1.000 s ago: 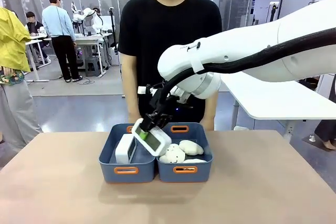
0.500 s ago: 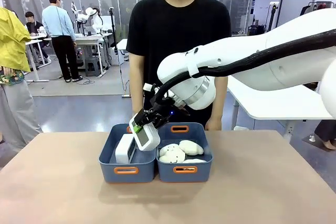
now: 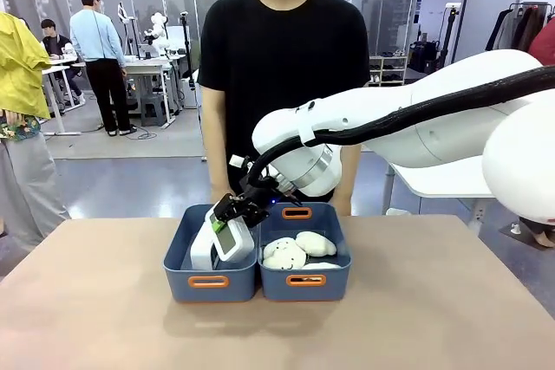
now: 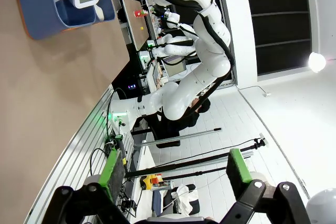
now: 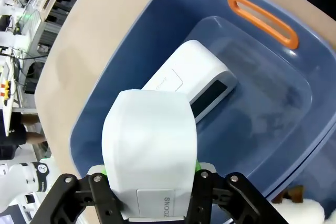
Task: Sort the digital clocks into the basket.
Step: Pick up the Digital clock from the table and place it into the empty Plastic storage basket.
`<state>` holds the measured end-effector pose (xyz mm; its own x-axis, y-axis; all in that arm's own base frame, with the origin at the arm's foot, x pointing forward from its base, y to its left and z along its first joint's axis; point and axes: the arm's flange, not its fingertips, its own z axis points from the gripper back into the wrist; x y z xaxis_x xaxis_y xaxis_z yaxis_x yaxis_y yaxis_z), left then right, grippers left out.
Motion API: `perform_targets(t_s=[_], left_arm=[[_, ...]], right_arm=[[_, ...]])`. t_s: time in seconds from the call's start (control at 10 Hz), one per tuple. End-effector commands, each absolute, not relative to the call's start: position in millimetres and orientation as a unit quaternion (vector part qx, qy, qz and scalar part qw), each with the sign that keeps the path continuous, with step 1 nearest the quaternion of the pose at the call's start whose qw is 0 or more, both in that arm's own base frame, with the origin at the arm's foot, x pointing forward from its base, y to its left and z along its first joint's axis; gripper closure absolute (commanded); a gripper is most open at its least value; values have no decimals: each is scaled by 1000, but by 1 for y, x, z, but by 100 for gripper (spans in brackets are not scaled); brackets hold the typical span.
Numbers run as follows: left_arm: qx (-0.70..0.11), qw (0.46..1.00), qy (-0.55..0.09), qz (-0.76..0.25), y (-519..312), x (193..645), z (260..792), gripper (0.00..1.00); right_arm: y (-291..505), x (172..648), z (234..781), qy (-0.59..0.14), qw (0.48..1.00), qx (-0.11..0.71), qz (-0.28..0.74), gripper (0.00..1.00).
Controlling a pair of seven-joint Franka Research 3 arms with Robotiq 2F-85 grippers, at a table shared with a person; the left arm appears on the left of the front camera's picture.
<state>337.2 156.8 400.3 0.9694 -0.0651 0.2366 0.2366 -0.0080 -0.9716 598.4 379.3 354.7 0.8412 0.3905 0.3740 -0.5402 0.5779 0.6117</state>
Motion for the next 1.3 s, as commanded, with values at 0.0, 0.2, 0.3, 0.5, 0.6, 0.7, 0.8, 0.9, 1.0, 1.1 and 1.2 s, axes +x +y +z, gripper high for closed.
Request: perform_targets(t_s=[0.0, 0.2, 0.3, 0.5, 0.6, 0.7, 0.8, 0.9, 1.0, 1.1, 1.2], left_arm=[[-696, 708, -57, -102, 158, 340, 403, 0], [-696, 708, -57, -102, 158, 340, 403, 0], [-696, 708, -57, -102, 158, 340, 403, 0], [-696, 708, -57, -102, 158, 340, 403, 0], [-696, 708, -57, -102, 158, 340, 403, 0], [-696, 708, -57, -102, 158, 340, 403, 0], [-696, 708, -57, -102, 158, 340, 403, 0], [-696, 708, -57, -102, 158, 340, 403, 0], [-696, 708, -57, -102, 158, 340, 403, 0], [-696, 708, -57, -102, 158, 340, 403, 0], [-696, 708, -57, -102, 158, 340, 403, 0]], right_arm=[[381, 600, 360, -91, 879, 387, 262, 37], [384, 595, 361, -92, 880, 383, 266, 14], [384, 593, 361, -90, 879, 384, 267, 6], [381, 588, 361, -94, 878, 384, 270, 0], [380, 584, 364, -100, 877, 383, 272, 0], [379, 580, 367, -106, 875, 382, 279, 0], [377, 575, 369, -102, 872, 380, 290, 0], [388, 592, 363, -98, 877, 382, 273, 0], [388, 592, 363, -98, 877, 382, 273, 0], [388, 592, 363, -98, 877, 382, 273, 0], [388, 592, 363, -98, 877, 382, 273, 0]])
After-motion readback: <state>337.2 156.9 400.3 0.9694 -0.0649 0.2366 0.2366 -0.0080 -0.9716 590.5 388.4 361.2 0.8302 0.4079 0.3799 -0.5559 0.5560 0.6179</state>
